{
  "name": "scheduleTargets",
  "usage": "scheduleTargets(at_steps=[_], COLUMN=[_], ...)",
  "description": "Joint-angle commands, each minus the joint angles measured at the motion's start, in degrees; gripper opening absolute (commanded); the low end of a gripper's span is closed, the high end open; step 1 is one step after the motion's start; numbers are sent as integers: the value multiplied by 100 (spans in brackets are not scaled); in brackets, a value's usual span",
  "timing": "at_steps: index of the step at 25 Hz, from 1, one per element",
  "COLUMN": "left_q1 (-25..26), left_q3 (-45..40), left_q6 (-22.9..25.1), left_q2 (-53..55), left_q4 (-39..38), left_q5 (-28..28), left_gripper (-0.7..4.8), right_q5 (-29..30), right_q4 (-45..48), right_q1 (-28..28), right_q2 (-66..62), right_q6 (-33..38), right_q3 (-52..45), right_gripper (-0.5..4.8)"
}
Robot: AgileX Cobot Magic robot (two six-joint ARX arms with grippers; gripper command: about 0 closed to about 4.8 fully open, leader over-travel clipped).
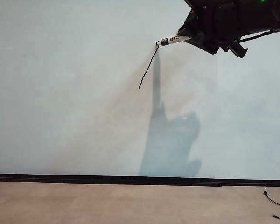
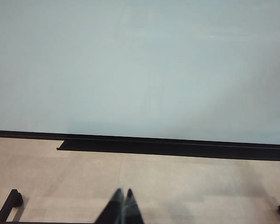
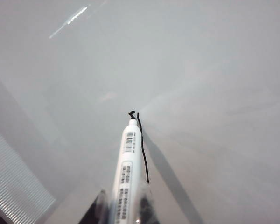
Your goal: Pick up the pen on the shelf to the right of the whiteboard and write the letter A.
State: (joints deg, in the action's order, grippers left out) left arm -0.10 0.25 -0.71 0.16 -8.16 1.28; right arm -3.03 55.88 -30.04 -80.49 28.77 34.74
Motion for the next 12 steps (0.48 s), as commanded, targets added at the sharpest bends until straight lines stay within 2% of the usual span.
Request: scheduleTargets(at_steps=[1,12], left_q1=[-2,-2], left_q3=[13,13], left_q6=[26,26], left_q2=[2,2], left_q4=[48,48], left_q5=[2,2], left_gripper=[-5,-4], right_q5=[-157,-474], right_q4=[-39,-15], right_q1=[11,11], right_q2=[15,57], right_q6=[-28,-26], right_q3=[7,-195], right_gripper=[-6,-6])
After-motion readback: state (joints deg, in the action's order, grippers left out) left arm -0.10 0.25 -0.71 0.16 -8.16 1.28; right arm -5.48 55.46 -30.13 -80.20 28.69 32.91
